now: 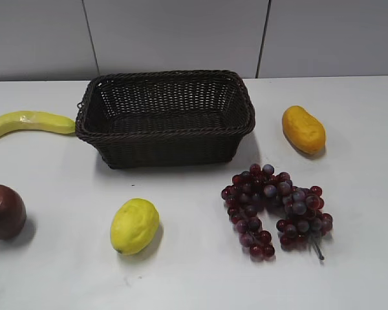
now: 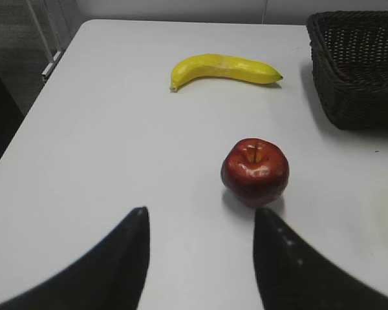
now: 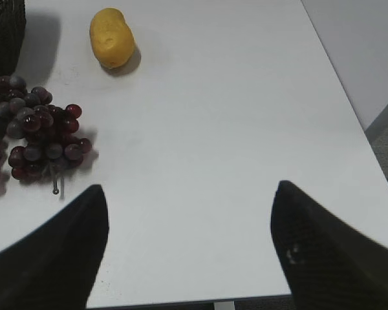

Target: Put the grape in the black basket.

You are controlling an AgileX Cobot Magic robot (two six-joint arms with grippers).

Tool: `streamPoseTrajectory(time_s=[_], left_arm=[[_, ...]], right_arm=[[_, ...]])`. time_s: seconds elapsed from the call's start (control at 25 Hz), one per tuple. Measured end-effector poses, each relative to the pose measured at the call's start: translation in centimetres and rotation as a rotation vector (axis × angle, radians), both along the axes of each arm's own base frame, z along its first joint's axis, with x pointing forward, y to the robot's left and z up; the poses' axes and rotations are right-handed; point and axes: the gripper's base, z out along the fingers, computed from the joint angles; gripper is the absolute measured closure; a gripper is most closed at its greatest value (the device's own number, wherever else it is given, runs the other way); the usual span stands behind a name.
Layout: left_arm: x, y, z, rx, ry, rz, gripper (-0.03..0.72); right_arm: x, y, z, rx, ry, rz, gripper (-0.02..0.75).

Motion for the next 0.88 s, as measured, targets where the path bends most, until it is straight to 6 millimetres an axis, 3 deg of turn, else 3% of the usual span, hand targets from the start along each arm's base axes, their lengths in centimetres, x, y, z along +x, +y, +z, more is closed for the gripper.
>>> streamPoseTrajectory(time_s=[0.6,0.72,0.88], left_arm=[[0.0,0.0,0.0,0.000,0.000,0.000,0.199],[0.0,0.0,0.0,0.000,0.000,0.000,0.199],[0.0,0.0,0.0,0.000,0.000,0.000,0.199]], right_arm=[[0.0,0.0,0.1,0.005,-0.004,0.003,0.146],[0.9,0.1,1.2,0.005,-0.020,0.003,0.146],[3.4,0.2,2.4,0.005,-0.011,0.003,0.138]])
